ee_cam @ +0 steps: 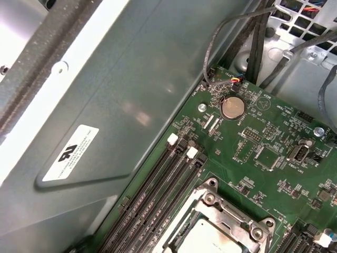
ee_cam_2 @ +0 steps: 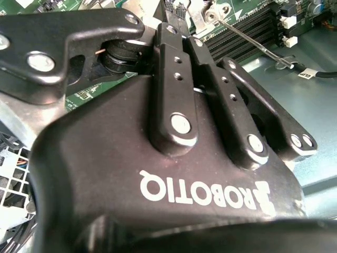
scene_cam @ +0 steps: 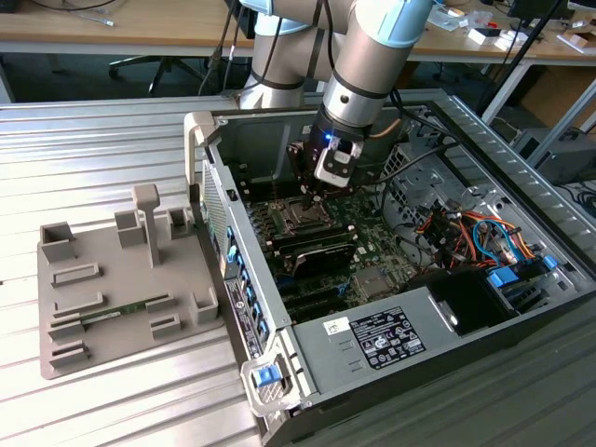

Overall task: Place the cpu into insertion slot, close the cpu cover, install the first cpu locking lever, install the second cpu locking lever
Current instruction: 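Install the first cpu locking lever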

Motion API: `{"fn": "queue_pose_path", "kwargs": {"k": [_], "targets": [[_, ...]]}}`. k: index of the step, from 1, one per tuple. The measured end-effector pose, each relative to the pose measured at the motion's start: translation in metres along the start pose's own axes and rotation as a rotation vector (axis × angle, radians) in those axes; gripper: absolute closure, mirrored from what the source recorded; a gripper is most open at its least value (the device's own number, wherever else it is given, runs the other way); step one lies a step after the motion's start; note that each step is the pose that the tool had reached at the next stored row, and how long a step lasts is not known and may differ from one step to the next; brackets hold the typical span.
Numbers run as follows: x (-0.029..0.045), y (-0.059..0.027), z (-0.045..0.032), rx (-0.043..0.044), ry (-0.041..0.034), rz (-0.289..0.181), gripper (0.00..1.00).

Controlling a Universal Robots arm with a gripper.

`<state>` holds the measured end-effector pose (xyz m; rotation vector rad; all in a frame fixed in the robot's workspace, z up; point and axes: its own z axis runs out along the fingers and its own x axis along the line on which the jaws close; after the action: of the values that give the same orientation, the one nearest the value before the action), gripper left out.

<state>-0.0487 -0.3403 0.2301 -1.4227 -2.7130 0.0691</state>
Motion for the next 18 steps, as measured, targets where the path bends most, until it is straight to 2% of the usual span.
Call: {"fn": "queue_pose_path", "kwargs": {"k": [18], "targets": [[0.0,0.0,0.0,0.0013,-0.002,-0.026,0.9]]}}
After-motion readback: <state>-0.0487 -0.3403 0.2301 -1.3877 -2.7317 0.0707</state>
